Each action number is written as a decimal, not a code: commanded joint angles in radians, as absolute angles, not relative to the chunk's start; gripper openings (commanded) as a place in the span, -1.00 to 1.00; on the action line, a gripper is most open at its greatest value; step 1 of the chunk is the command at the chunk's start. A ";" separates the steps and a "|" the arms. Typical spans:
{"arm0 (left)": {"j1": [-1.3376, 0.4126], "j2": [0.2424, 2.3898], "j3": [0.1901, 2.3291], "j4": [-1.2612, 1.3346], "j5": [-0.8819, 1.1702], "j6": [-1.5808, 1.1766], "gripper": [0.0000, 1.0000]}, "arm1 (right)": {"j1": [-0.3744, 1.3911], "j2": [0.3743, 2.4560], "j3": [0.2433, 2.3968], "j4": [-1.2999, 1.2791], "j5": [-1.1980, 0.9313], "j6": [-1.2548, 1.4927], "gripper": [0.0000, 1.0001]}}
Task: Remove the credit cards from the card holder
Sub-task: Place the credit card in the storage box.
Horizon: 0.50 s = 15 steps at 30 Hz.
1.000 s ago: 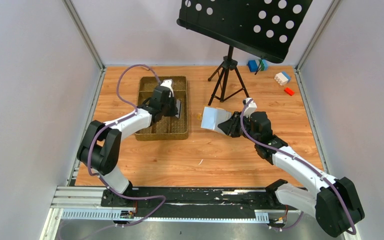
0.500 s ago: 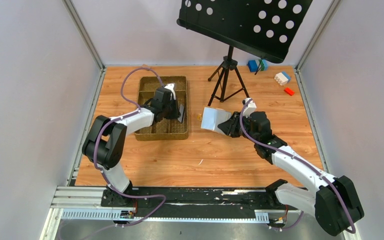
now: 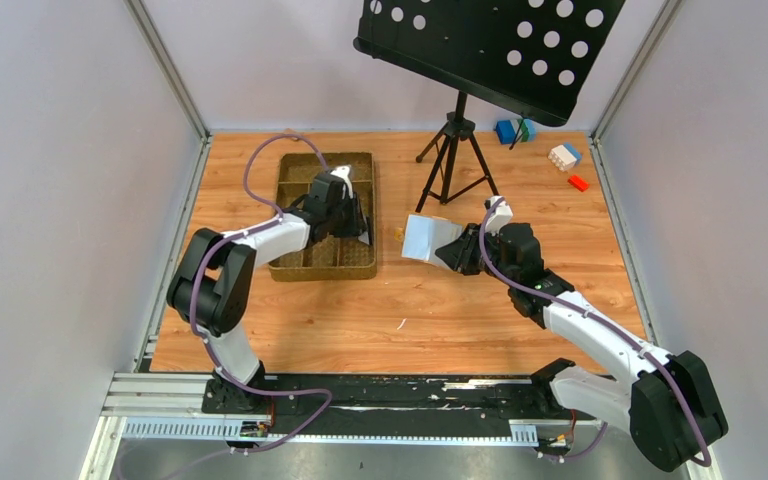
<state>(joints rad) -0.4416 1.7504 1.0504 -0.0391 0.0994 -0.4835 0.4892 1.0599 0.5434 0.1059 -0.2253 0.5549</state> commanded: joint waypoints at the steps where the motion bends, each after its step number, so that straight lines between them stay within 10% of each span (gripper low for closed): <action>1: -0.436 1.669 1.059 -0.056 0.052 -0.464 -0.13 | 0.486 1.049 0.577 0.152 -0.216 0.539 -1.00; 12: -0.446 1.389 0.902 0.034 0.011 -0.472 0.44 | 0.486 1.044 0.580 0.150 -0.220 0.531 -1.00; 15: -0.491 1.300 0.847 0.079 0.051 -0.480 0.88 | 0.486 1.039 0.577 0.170 -0.246 0.526 -1.00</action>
